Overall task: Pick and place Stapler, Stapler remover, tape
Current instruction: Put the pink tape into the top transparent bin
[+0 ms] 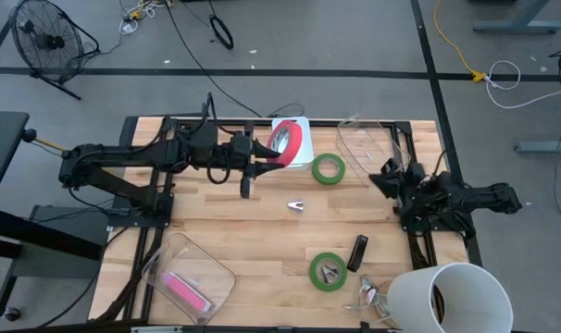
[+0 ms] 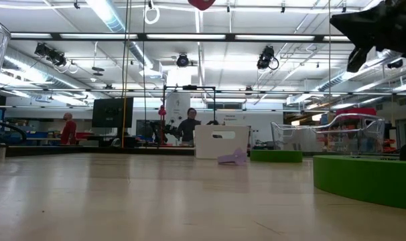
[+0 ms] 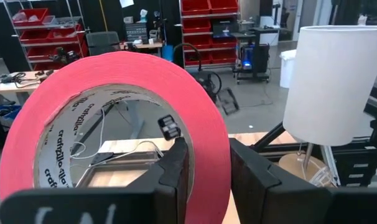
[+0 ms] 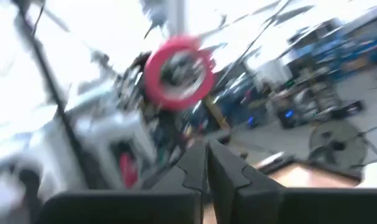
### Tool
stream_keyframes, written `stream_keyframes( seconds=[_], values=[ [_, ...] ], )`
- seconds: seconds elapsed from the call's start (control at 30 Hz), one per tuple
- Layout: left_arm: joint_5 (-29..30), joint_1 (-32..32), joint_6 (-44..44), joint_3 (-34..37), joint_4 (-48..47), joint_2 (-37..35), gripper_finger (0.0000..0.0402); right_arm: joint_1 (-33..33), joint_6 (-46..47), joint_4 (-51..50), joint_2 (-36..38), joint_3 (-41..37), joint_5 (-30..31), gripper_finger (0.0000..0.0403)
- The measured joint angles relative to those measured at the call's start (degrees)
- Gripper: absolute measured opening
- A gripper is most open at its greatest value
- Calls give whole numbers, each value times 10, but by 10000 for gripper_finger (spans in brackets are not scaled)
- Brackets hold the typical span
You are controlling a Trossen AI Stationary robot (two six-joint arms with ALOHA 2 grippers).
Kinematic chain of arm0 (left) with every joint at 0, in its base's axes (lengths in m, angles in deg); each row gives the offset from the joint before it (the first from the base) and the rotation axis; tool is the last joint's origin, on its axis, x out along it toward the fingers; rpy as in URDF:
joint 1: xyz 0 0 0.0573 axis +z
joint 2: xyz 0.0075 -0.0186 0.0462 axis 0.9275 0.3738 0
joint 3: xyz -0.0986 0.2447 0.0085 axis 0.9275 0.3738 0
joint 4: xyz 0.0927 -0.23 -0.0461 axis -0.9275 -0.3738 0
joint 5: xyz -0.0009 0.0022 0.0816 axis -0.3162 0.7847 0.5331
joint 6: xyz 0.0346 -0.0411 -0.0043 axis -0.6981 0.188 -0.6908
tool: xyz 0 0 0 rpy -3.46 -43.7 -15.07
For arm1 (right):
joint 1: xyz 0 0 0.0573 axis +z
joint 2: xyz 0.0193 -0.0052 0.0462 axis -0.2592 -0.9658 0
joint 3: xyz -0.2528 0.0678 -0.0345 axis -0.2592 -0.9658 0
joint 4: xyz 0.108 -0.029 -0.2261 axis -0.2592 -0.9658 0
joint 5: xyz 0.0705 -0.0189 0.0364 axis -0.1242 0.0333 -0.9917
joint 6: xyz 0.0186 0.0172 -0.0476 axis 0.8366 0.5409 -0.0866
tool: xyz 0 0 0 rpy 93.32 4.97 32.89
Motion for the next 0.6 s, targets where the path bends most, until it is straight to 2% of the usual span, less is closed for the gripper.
stream_keyframes(
  seconds=[0.13,0.27,0.37,0.6],
  values=[
    [0,0,0,0,1,0,93,0,24,57,0,0,68,20],
    [0,0,0,0,6,0,91,0,4,97,-1,0,74,20],
    [0,0,1,0,7,0,92,0,18,122,-2,0,102,20],
    [-3,0,13,0,19,0,91,0,19,177,-19,12,103,20]
  ],
)
